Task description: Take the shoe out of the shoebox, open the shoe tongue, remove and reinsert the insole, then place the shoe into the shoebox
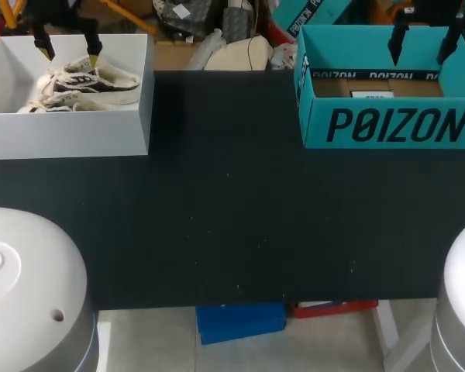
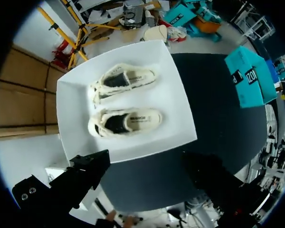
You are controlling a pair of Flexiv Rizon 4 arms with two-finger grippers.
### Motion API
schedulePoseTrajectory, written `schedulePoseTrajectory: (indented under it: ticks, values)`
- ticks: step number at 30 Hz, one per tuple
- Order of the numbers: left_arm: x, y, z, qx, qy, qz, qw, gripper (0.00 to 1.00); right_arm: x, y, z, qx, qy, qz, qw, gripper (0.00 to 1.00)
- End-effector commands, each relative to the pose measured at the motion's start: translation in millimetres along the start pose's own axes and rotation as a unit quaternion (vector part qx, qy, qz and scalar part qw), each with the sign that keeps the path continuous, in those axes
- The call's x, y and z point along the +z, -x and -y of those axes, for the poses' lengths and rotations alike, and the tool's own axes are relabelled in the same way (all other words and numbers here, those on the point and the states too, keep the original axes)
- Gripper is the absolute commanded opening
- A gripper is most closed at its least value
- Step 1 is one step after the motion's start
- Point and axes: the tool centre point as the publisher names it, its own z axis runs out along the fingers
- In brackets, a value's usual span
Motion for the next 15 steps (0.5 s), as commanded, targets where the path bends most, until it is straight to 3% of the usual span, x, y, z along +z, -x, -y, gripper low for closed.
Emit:
schedulePoseTrajectory:
  ticks: [1,2,7,15]
  values:
    - [-6.4,-2.1,-16.1,0.469,-0.091,0.101,0.872,1.0,-0.2,0.2,0.1,0.0,0.0,0.0,1.0,1.0]
    - [-5.2,1.3,-17.7,0.502,-0.104,0.124,0.85,1.0,-0.2,0.2,0.1,0.0,0.0,0.0,1.0,1.0]
    - [-3.7,5.2,-16.8,0.562,-0.12,0.154,0.804,1.0,-0.2,0.2,0.1,0.0,0.0,0.0,1.0,1.0]
    - [-3.7,5.2,-16.8,0.565,-0.12,0.155,0.802,1.0,-0.2,0.2,0.1,0.0,0.0,0.0,1.0,1.0]
